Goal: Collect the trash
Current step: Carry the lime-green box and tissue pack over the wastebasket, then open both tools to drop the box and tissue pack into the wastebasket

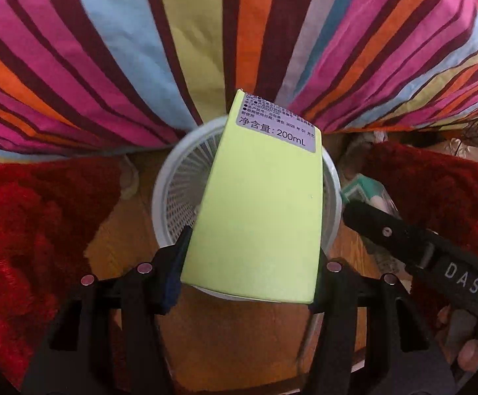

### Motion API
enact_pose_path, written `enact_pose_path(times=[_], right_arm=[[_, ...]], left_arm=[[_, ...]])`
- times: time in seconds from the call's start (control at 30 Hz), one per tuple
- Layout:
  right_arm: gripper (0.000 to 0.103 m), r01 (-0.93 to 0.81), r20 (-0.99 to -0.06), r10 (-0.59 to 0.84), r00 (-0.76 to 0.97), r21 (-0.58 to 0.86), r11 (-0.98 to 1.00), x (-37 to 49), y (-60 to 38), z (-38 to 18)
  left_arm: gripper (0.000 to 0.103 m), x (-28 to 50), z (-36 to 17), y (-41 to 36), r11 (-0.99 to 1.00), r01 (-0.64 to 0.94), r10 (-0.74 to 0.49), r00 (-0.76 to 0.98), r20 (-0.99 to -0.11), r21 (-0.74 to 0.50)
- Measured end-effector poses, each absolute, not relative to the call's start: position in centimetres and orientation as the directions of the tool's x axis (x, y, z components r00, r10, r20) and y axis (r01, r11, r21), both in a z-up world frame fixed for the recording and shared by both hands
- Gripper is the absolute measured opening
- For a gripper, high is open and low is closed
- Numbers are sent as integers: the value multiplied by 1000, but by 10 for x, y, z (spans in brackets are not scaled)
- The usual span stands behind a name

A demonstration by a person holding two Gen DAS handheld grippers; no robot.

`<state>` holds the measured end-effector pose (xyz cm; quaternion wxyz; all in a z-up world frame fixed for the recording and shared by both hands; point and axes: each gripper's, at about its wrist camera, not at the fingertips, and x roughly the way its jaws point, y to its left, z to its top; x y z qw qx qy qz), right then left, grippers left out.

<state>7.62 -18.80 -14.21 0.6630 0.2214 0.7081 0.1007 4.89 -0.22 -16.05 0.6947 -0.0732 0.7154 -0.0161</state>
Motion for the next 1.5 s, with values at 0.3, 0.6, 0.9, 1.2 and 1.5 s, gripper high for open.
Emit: enact_pose_path(times=[0.3,0.6,0.9,1.2,1.5], right_arm=[[50,202,-905,406,-128,377,904,82,-178,-184],[50,217,-905,371,-206,328,919,87,-173,-217],[50,247,-896,364,-255,304,920,90,-172,-243],[50,244,-889,360,-284,296,924,90,-167,-253],[81,227,-896,351,-273,295,928,91,-162,-253]], left_arm=[[55,50,-206,1,984,-128,-143,-163,-976,-122],[55,53,-235,-2,984,-148,-140,-258,-956,-104],[55,53,-256,-5,986,-144,-128,-324,-937,-85],[55,53,-267,-5,985,-155,-123,-344,-931,-73],[86,53,-275,-9,988,-141,-118,-382,-917,-69]])
